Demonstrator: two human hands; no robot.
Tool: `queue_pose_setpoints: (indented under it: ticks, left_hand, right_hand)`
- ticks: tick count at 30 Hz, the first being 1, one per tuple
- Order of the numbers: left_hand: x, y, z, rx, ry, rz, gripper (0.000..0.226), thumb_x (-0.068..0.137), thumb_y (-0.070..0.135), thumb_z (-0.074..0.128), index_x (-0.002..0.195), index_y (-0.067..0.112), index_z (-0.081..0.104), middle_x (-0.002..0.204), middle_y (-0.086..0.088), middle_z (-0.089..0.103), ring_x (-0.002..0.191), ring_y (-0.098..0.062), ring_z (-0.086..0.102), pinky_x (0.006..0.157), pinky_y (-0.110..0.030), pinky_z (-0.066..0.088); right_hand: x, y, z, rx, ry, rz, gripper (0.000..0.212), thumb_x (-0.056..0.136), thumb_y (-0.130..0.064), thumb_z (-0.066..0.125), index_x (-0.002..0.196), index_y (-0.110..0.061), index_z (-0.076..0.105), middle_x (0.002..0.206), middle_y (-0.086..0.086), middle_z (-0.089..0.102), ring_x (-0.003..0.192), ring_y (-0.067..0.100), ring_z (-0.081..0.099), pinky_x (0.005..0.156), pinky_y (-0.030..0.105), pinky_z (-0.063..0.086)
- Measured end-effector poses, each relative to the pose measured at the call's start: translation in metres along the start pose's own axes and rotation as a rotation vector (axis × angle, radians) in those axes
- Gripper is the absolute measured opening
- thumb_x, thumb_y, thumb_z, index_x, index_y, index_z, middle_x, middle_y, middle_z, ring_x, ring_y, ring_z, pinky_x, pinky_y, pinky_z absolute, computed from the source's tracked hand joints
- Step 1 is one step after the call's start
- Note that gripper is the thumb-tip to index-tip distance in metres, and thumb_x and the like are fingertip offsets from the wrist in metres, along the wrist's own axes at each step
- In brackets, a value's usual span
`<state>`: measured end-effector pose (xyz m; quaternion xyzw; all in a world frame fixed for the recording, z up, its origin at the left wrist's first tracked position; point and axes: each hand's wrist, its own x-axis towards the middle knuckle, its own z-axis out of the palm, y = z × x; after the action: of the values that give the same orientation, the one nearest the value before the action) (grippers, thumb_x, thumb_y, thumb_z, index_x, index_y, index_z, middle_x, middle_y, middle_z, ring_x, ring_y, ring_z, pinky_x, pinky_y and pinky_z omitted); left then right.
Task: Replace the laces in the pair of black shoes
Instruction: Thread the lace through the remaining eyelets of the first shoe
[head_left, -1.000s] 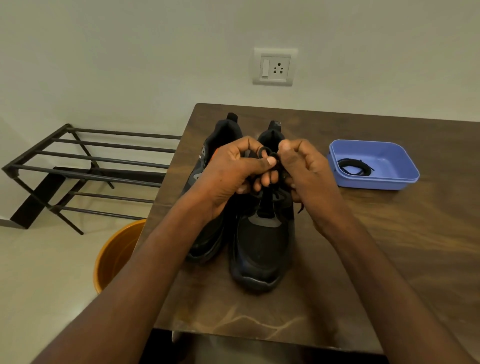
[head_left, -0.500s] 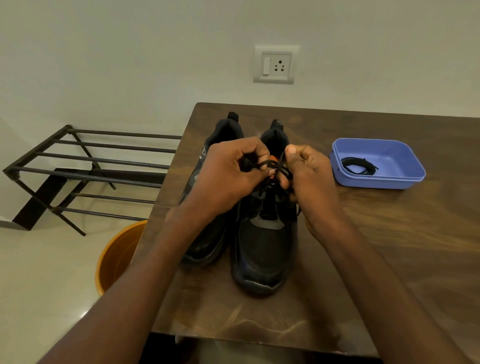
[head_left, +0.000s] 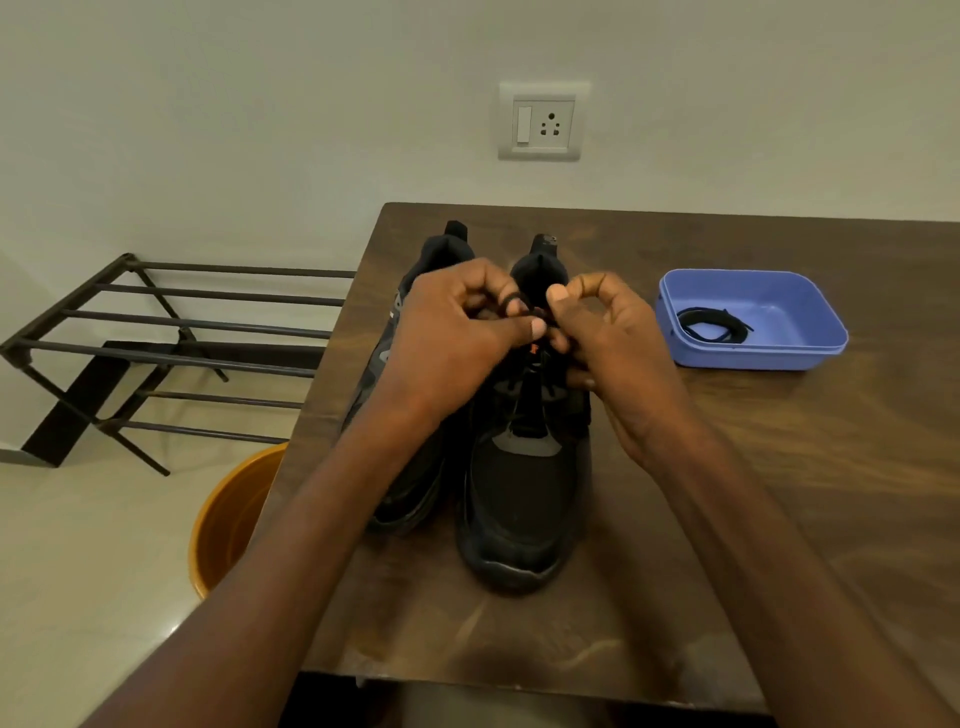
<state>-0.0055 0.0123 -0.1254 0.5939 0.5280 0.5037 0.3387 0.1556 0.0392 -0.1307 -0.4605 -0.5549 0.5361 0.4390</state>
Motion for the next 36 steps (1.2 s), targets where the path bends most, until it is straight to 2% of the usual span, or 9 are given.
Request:
queue_pose_setpoints:
  ticks: [3,7,13,17,21,24,30,32,36]
  left_hand:
    - [0.005,0.007,-0.003,-0.386,-0.035,-0.509,0.009,0.087,0.006,0.075,0.083,0.009,0.069,0.077,-0.005,0.064,0.06,-0.012,0.054,0.044,-0.016,0.038]
    - [0.008,0.006,-0.007,-0.53,-0.085,-0.651,0.014,0.087,0.009,0.076,0.075,0.014,0.072,0.081,-0.003,0.061,0.057,-0.006,0.046,0.043,-0.016,0.028]
    - [0.006,0.009,-0.007,-0.464,-0.096,-0.566,0.011,0.091,0.022,0.076,0.086,0.015,0.07,0.083,-0.003,0.07,0.062,-0.008,0.053,0.051,-0.019,0.034]
    - [-0.003,0.008,-0.01,-0.139,0.086,-0.42,0.017,0.089,0.021,0.08,0.086,0.011,0.067,0.083,-0.011,0.074,0.07,-0.011,0.067,0.06,-0.019,0.053]
    - [-0.008,-0.006,-0.013,0.346,0.281,-0.253,0.024,0.085,0.023,0.085,0.081,0.017,0.062,0.074,-0.002,0.072,0.069,-0.015,0.072,0.069,-0.038,0.063]
    - [-0.01,-0.006,-0.011,0.455,0.355,-0.146,0.029,0.084,0.022,0.085,0.075,0.018,0.057,0.072,0.002,0.067,0.071,-0.014,0.069,0.071,-0.044,0.062]
    - [-0.01,-0.005,-0.012,0.53,0.389,-0.076,0.035,0.087,0.017,0.082,0.072,0.022,0.051,0.068,0.007,0.06,0.064,-0.006,0.06,0.061,-0.021,0.053]
    - [-0.01,-0.007,-0.012,0.537,0.4,-0.069,0.037,0.087,0.017,0.082,0.072,0.023,0.048,0.067,0.007,0.058,0.063,-0.005,0.059,0.058,-0.023,0.05]
    - [-0.015,-0.003,-0.008,0.517,0.35,-0.065,0.025,0.093,0.016,0.076,0.085,0.02,0.053,0.076,0.008,0.06,0.071,0.002,0.06,0.058,-0.013,0.047]
  right_hand:
    - [-0.002,0.002,-0.007,-0.086,-0.175,-0.114,0.015,0.095,-0.018,0.073,0.099,-0.013,0.059,0.085,0.011,0.058,0.077,0.02,0.057,0.064,0.028,0.053]
    - [-0.005,0.007,-0.007,-0.186,-0.097,-0.281,0.02,0.088,-0.001,0.076,0.104,-0.001,0.064,0.09,0.009,0.067,0.084,0.017,0.067,0.081,0.033,0.059]
    - [-0.011,0.01,-0.007,-0.368,0.147,-0.42,0.009,0.09,-0.009,0.076,0.091,-0.017,0.073,0.09,-0.007,0.073,0.085,0.007,0.07,0.077,0.023,0.057]
    - [-0.022,0.012,-0.023,-0.547,0.313,-0.293,0.023,0.091,-0.015,0.074,0.081,-0.032,0.063,0.102,-0.008,0.062,0.094,0.002,0.059,0.081,0.014,0.044]
    - [-0.032,0.017,-0.044,-0.552,0.411,-0.002,0.017,0.096,-0.017,0.068,0.081,-0.025,0.067,0.084,-0.004,0.068,0.08,0.009,0.062,0.079,0.034,0.055]
    - [-0.034,0.021,-0.043,-0.445,0.45,0.141,0.016,0.097,-0.015,0.066,0.083,-0.021,0.069,0.08,0.003,0.071,0.081,0.023,0.069,0.083,0.048,0.06]
    - [-0.035,0.022,-0.043,-0.283,0.53,0.317,0.017,0.101,-0.012,0.061,0.086,-0.015,0.069,0.08,0.007,0.072,0.083,0.024,0.074,0.086,0.047,0.063]
    - [-0.036,0.02,-0.039,-0.217,0.532,0.357,0.016,0.102,-0.014,0.061,0.088,-0.016,0.068,0.083,0.007,0.071,0.085,0.024,0.074,0.086,0.045,0.063]
    - [-0.039,0.02,-0.036,-0.161,0.439,0.41,0.008,0.103,-0.012,0.058,0.103,-0.013,0.066,0.095,0.013,0.07,0.088,0.023,0.07,0.09,0.046,0.061]
